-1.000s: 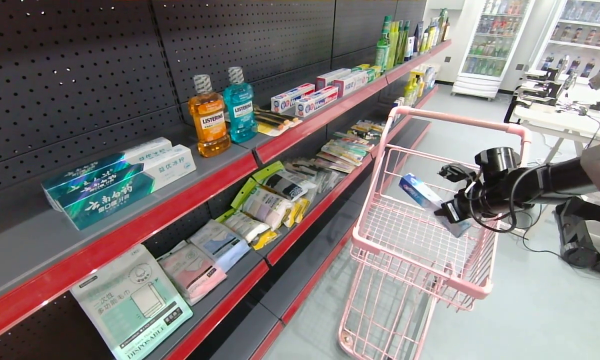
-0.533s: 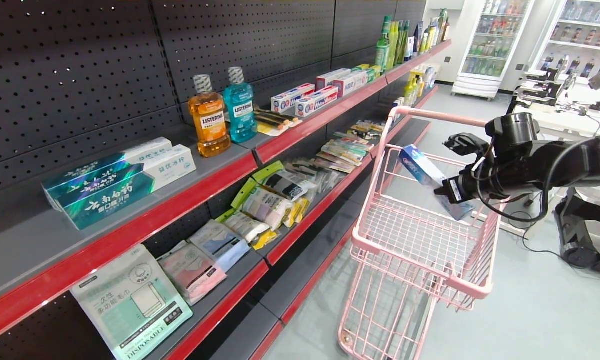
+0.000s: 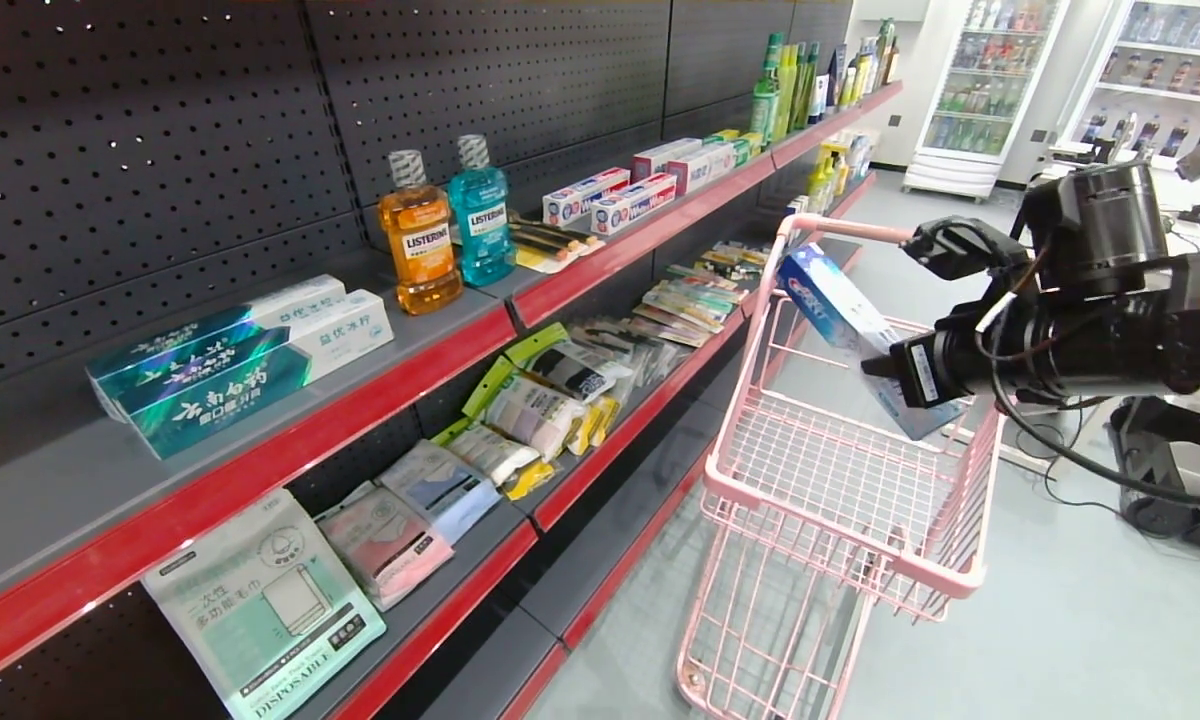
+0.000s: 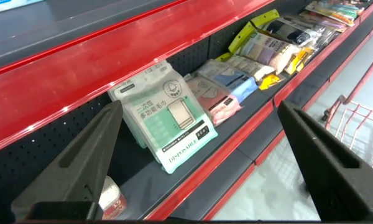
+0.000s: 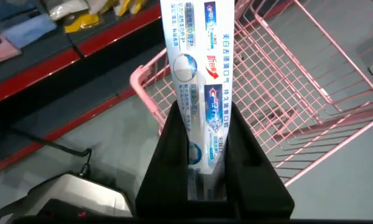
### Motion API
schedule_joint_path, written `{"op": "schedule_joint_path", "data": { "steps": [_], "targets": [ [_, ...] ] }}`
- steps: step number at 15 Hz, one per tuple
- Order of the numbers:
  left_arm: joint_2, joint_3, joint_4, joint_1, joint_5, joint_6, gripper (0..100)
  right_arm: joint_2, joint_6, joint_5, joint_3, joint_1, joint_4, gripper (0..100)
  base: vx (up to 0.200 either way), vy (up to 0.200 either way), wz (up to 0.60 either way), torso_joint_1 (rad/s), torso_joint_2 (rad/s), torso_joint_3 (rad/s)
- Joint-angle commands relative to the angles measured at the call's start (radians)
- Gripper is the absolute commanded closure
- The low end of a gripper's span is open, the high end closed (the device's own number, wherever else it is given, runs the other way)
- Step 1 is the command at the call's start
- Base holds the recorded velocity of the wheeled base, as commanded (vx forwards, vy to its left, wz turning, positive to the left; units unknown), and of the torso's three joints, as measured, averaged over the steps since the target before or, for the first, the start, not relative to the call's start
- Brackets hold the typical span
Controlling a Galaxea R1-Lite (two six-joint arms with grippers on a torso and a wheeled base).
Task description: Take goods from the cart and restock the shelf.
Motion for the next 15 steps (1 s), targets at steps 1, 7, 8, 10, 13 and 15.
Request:
{"op": "schedule_joint_path", "data": {
  "steps": [1, 7, 8, 10, 13, 15],
  "targets": [
    [0.001, 0.0, 0.0, 0.001, 0.0, 0.0, 0, -0.163, 0.009, -0.043, 0.124, 0.091, -0.002, 100, 0.0, 0.0, 0.0, 0.0, 0.0, 0.0],
    [0.0, 0.0, 0.0, 0.001, 0.0, 0.0, 0, -0.423, 0.005, -0.1, 0.377, 0.172, -0.001, 100, 0.0, 0.0, 0.0, 0.0, 0.0, 0.0],
    [0.0, 0.0, 0.0, 0.001, 0.0, 0.0, 0, -0.509, -0.002, -0.101, 0.443, 0.174, -0.002, 100, 0.0, 0.0, 0.0, 0.0, 0.0, 0.0],
    [0.001, 0.0, 0.0, 0.001, 0.0, 0.0, 0, -0.639, -0.036, -0.106, 0.528, 0.155, -0.008, 100, 0.0, 0.0, 0.0, 0.0, 0.0, 0.0],
    [0.0, 0.0, 0.0, 0.001, 0.0, 0.0, 0, -0.788, -0.12, -0.077, 0.617, 0.066, -0.007, 100, 0.0, 0.0, 0.0, 0.0, 0.0, 0.0],
    [0.0, 0.0, 0.0, 0.001, 0.0, 0.0, 0, -0.857, -0.191, -0.006, 0.668, 0.016, -0.005, 100, 0.0, 0.0, 0.0, 0.0, 0.0, 0.0]
  ]
}}
